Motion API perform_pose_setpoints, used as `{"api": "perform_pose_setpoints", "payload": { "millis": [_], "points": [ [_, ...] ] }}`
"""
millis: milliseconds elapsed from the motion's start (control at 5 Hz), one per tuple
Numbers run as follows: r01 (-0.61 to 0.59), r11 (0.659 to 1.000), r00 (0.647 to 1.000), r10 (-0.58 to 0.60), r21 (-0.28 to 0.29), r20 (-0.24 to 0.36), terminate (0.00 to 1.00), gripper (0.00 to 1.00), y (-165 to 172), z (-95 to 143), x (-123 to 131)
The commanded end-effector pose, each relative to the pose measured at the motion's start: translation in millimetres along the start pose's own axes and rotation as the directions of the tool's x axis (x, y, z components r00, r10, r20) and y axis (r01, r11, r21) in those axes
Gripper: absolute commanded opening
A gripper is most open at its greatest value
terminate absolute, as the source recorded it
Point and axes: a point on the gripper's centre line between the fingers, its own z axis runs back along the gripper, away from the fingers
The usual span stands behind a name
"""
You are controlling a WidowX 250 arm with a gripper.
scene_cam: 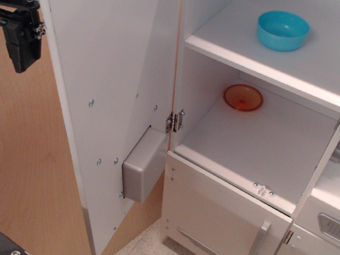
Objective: Close fridge
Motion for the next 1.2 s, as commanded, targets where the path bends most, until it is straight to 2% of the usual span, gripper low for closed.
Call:
{"api": "perform_pose_setpoints", "payload": {
  "millis": [0,200,600,1000],
  "points": [
    [0.000,1.000,1.000,0.000,0.000,0.000,0.00,1.00,0.0,0.0,0.0],
    [0.036,0.999,0.999,-0.036,-0.019,0.019,0.00,1.00,-11.6,3.9,3.7],
    [0.028,0.998,1.000,-0.029,-0.060,-0.012,0.00,1.00,-35.1,5.1,12.6],
    [0.003,0.998,1.000,-0.005,-0.067,-0.027,0.00,1.00,-65.7,8.2,34.3]
  ]
}}
